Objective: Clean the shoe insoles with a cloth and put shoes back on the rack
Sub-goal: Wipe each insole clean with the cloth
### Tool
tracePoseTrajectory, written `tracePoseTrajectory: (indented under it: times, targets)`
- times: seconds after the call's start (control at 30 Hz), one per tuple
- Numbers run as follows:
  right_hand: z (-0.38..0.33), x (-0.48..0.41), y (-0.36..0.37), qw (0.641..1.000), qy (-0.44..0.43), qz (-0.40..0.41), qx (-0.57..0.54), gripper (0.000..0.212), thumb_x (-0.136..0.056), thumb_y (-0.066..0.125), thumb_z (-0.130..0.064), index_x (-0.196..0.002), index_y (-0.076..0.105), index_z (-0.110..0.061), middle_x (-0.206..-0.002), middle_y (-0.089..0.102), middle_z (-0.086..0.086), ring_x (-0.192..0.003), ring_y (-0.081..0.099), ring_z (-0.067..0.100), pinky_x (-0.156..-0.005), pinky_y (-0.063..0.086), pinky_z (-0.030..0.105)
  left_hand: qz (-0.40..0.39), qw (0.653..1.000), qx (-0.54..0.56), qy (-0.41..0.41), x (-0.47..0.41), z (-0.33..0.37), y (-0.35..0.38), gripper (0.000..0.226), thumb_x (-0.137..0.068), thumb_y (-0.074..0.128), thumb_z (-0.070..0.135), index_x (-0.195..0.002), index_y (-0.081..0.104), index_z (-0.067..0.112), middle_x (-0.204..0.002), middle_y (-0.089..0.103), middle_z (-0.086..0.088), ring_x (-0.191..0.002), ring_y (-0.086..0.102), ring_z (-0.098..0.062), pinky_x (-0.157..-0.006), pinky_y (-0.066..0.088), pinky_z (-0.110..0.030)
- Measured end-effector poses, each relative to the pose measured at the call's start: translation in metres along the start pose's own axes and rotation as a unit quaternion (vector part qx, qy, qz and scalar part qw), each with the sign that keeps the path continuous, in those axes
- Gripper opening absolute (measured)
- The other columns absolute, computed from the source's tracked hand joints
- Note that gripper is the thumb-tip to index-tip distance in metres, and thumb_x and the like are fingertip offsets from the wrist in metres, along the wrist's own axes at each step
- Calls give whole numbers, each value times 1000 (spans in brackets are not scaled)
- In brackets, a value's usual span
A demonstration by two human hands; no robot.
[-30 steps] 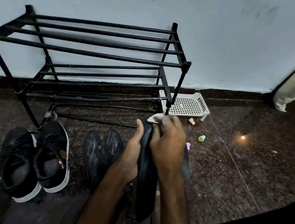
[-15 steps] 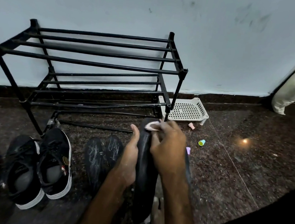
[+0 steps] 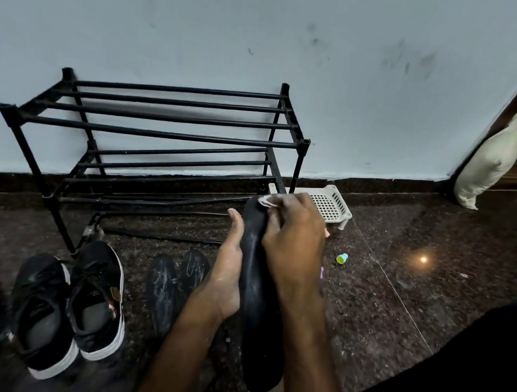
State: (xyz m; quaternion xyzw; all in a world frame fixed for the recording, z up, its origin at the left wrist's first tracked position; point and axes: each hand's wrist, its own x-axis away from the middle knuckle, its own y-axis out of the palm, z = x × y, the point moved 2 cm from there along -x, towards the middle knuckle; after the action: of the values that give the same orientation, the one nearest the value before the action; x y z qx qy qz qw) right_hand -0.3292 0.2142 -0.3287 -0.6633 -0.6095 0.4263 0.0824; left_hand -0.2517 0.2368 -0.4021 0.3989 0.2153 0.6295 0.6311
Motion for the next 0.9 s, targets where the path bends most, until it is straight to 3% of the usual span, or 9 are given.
tracePoseTrajectory:
  times: [0.1, 0.17, 0.3, 0.37, 0.43, 0.53, 0.73, 0.8, 0.9]
  targets:
    - [-19, 2, -8, 992, -77, -98, -20, 18, -87, 68, -7, -103, 73, -14, -98, 57, -7, -86, 52, 4, -75, 30, -4, 8, 1000, 8, 29, 11, 14, 7, 94, -80, 37, 83, -137, 57, 11, -141, 53, -18, -129, 53, -31, -111, 38, -45]
    - [-17, 9, -19, 990, -67, -128, -3, 16, -85, 70, -7, -99, 74, -13, -97, 60, -7, -85, 55, 5, -77, 40, 1, -10, 999, 9, 40, 16, 24, 12, 96, -81, 31, 83, -138, 56, 10, -140, 56, -15, -128, 55, -28, -107, 44, -42]
    - [-31, -6, -39, 1000, -22, 4, 10, 20, -87, 68, -7, -106, 74, -13, -105, 64, -3, -90, 58, 5, -89, 42, 8, -40, 998, 6, 49, 27, 33, 28, 86, -84, 30, 79, -118, 72, 12, -124, 66, -15, -115, 64, -28, -94, 50, -41]
    - [-47, -16, -39, 997, -70, 11, -7, 20, -86, 68, -6, -103, 74, -13, -101, 63, -1, -90, 60, 9, -86, 41, 9, -39, 998, -4, 54, 31, 36, 33, 84, -83, 31, 78, -115, 73, 13, -124, 66, -17, -115, 64, -29, -96, 48, -42]
    - [-54, -11, -35, 989, -134, -66, -19, 20, -84, 69, -5, -99, 75, -15, -94, 60, -5, -86, 58, 7, -82, 39, 9, -36, 997, 6, 61, 36, 43, 34, 89, -81, 32, 81, -126, 66, 11, -130, 62, -20, -120, 61, -31, -100, 47, -44]
    - [-42, 8, -38, 983, -122, -139, -17, 19, -82, 70, -6, -96, 77, -16, -90, 61, -8, -82, 56, 4, -80, 42, 12, -60, 996, 2, 64, 39, 48, 33, 100, -79, 27, 85, -140, 54, 10, -141, 54, -17, -130, 52, -29, -105, 46, -42]
    - [-41, -6, -38, 998, -62, 16, 12, 19, -87, 68, -5, -104, 74, -10, -102, 65, 1, -86, 57, 9, -83, 31, 2, -67, 996, 23, 53, 34, 39, 36, 84, -87, 27, 76, -111, 74, 11, -115, 70, -14, -107, 68, -26, -86, 57, -36]
    - [-47, -5, -31, 995, -93, -18, -10, 20, -85, 68, -3, -103, 74, -11, -100, 63, 0, -88, 58, 9, -84, 35, 5, -46, 997, 17, 62, 29, 40, 32, 82, -87, 29, 75, -113, 74, 11, -117, 69, -15, -110, 67, -27, -91, 55, -37]
    - [-35, 2, -24, 985, -106, -135, -21, 18, -83, 69, -5, -97, 75, -15, -95, 61, -5, -83, 55, 6, -82, 43, 13, -48, 996, 17, 68, 21, 43, 24, 97, -85, 25, 80, -137, 55, 4, -138, 56, -18, -129, 54, -29, -112, 37, -44]
